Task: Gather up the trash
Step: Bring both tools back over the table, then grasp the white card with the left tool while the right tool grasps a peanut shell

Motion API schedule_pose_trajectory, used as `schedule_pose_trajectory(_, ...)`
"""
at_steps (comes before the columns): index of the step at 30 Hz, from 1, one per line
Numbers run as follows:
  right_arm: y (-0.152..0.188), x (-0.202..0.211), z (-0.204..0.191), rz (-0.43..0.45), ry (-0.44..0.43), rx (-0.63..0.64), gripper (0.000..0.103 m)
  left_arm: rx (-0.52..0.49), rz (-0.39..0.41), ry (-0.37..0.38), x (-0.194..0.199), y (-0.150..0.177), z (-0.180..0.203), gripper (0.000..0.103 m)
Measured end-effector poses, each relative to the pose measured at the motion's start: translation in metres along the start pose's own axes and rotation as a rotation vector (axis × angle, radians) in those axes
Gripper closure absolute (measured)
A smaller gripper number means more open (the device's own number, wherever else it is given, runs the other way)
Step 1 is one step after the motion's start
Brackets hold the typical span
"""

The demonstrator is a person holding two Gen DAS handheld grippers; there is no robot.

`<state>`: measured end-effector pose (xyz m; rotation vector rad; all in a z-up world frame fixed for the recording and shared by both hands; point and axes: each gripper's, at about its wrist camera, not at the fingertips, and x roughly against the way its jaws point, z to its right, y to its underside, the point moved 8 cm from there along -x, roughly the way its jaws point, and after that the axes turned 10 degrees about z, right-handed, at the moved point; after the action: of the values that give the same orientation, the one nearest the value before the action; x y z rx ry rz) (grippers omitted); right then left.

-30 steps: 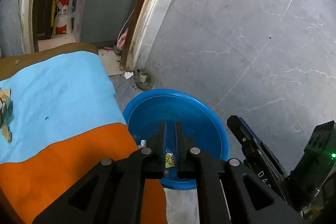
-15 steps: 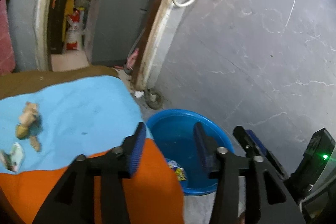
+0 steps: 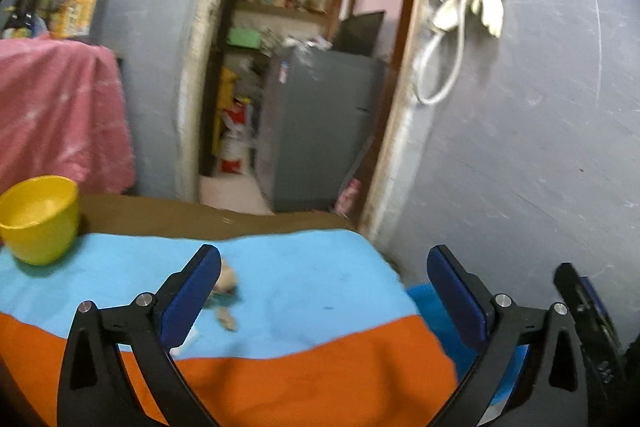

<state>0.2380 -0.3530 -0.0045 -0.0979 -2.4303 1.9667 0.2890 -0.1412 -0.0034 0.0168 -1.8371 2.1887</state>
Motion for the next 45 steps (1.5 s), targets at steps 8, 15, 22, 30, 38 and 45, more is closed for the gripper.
schedule_pose_trajectory(8,-0.01,0.01,-0.042,0.09,-0.096,0.078,0.0,-0.04,0.135,-0.082,0.036,-0.023,-0.042,0.002)
schedule_pose_trajectory(15,-0.012,0.02,-0.079,0.146,-0.164,0.12,0.0,-0.08,0.185,-0.137,0.059,-0.027,-0.073,0.002)
schedule_pose_trajectory(22,-0.003,0.023,-0.115,0.145,-0.245,0.184,0.0,-0.104,0.18,-0.175,0.07,-0.02,-0.096,0.002)
schedule_pose_trajectory(30,0.021,0.007,-0.132,0.028,-0.303,0.161,0.0,-0.108,0.048,-0.151,0.063,0.002,-0.121,0.002)
schedule_pose_trajectory(38,0.043,-0.007,-0.137,-0.068,-0.3,0.176,0.0,-0.099,-0.155,-0.133,0.04,0.037,-0.126,0.002)
schedule_pose_trajectory(45,0.064,-0.021,-0.141,-0.155,-0.291,0.215,0.0,-0.027,-0.302,-0.088,0.017,0.06,-0.13,0.01)
